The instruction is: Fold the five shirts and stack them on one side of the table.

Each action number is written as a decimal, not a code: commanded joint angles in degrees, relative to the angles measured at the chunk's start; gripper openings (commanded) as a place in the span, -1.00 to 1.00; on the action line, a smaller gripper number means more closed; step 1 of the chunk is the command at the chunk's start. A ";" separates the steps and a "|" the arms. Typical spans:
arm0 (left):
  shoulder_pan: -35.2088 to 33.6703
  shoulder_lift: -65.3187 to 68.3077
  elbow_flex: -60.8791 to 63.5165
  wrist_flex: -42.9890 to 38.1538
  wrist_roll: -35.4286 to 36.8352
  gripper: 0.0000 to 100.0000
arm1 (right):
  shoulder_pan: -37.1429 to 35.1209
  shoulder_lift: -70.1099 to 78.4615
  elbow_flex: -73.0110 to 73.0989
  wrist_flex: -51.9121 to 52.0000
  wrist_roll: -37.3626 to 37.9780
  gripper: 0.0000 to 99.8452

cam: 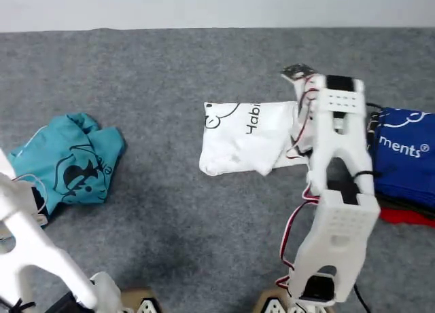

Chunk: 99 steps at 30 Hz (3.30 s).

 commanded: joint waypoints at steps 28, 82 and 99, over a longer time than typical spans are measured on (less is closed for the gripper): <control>-0.09 -2.11 -0.04 -0.97 -0.62 -0.99 | -10.24 -12.70 -3.43 10.86 -3.08 -0.72; 0.09 -1.67 0.04 -1.85 -0.62 -0.99 | 0.04 -5.05 -3.52 6.55 9.76 -0.98; -0.09 -1.67 0.04 -1.49 -0.53 -0.99 | 2.33 -5.14 -3.52 2.15 11.87 -0.66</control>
